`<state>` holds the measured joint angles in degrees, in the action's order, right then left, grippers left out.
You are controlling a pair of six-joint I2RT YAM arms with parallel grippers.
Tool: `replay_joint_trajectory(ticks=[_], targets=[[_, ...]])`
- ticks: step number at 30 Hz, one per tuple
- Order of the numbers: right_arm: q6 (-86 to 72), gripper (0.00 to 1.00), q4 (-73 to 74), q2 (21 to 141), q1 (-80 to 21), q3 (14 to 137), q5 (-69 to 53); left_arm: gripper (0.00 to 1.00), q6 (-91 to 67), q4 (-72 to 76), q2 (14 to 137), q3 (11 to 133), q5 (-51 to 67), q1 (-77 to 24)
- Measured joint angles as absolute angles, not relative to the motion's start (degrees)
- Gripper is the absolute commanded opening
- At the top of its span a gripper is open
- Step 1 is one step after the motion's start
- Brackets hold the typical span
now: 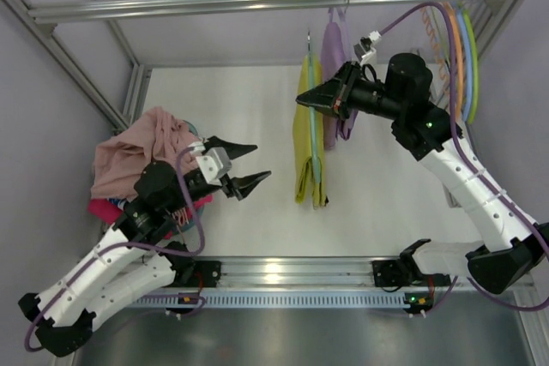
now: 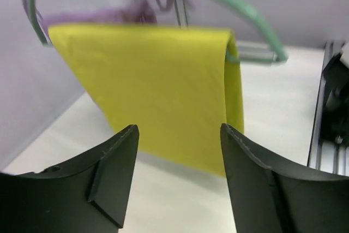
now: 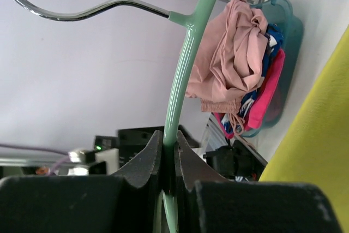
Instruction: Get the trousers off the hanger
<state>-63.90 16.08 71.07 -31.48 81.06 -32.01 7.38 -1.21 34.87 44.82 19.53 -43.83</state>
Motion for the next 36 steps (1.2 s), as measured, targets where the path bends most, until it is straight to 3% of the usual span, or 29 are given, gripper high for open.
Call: replay_joint_trajectory(ticks=[2,9,16,22,27,35,36], targets=[[-65.36,0.0,16.43,71.07,-31.48,81.1,-30.5,0.75,9.52,-3.44,36.25,43.29,18.26,-44.69],[-68.97,0.0,15.94,71.7,-31.48,81.52,-28.27,0.79,11.73,-2.61,43.64,43.18,12.58,-51.96],[-70.35,0.0,15.44,72.01,-31.48,81.52,-28.34,0.7,11.33,4.84,48.64,44.29,2.68,-59.88],[-70.85,0.0,15.33,72.01,-31.48,81.52,-28.47,0.68,9.47,9.96,53.43,45.98,-5.72,-61.19],[-71.16,0.0,14.31,72.01,-31.48,81.52,-28.56,0.57,7.73,11.68,56.86,47.29,-10.83,-61.34],[-71.18,0.0,12.08,72.01,-31.46,81.52,-28.56,0.57,7.44,14.55,60.58,49.08,-16.12,-61.67],[-71.22,0.0,11.97,72.01,-31.46,81.52,-28.62,0.47,7.44,14.85,60.8,49.34,-16.21,-61.67]])
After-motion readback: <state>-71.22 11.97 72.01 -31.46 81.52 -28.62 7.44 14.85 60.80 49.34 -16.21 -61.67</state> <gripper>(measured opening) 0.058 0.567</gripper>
